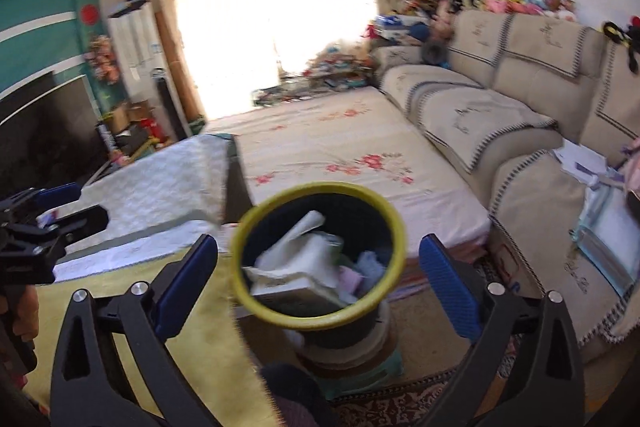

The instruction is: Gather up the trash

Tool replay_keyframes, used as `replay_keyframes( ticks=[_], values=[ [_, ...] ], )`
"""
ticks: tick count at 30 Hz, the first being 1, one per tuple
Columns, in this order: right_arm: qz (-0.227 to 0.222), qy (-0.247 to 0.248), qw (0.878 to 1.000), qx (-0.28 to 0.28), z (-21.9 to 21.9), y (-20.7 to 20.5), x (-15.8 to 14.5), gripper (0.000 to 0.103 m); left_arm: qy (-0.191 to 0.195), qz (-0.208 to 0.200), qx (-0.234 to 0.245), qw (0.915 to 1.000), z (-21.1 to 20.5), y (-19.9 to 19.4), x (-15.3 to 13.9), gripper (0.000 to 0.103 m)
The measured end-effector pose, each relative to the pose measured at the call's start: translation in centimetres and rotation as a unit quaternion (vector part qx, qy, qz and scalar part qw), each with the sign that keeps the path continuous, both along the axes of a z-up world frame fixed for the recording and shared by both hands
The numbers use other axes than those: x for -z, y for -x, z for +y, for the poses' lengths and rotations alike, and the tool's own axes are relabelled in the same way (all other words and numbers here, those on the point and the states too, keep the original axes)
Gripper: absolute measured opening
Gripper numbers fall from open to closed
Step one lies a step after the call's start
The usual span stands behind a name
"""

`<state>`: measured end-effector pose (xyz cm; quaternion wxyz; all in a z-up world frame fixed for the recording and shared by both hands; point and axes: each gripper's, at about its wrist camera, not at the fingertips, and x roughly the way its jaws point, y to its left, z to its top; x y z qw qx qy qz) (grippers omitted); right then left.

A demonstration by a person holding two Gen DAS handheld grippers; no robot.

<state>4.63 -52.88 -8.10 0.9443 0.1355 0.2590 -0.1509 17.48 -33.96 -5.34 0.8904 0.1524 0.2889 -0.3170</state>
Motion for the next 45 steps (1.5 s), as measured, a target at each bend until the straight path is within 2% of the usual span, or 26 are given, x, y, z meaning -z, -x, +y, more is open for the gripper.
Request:
replay_keyframes(
  ticks=[2, 5, 10, 15, 19, 24, 45],
  values=[
    [-0.005, 0.007, 0.999, -0.033, 2.1, 0.0, -0.9, 0.096, 0.011, -0.019, -0.037, 0.9991, 4.4, 1.9, -1.1, 0.098],
    [-0.008, 0.023, 0.998, -0.059, 4.7, 0.3, -1.9, 0.096, 0.038, -0.045, -0.103, 0.9929, 11.6, 4.9, -2.7, 0.098],
    [-0.002, 0.039, 0.996, -0.083, 7.3, 1.4, -2.5, 0.096, 0.066, -0.081, -0.202, 0.9737, 20.9, 9.9, -4.5, 0.098],
    [0.002, 0.046, 0.995, -0.091, 8.7, 2.8, -2.9, 0.096, 0.092, -0.08, -0.247, 0.9614, 26.2, 12.8, -4.9, 0.098],
    [0.001, 0.056, 0.994, -0.094, 9.6, 3.4, -3.5, 0.096, 0.099, -0.074, -0.266, 0.9559, 28.0, 14.4, -3.9, 0.098],
    [-0.006, 0.058, 0.994, -0.095, 10.3, 3.5, -4.0, 0.096, 0.089, -0.062, -0.276, 0.9551, 28.3, 14.6, -2.5, 0.098],
    [-0.007, 0.057, 0.994, -0.098, 10.5, 3.3, -3.7, 0.096, 0.091, -0.064, -0.276, 0.9547, 27.4, 13.8, -2.8, 0.098]
  ],
)
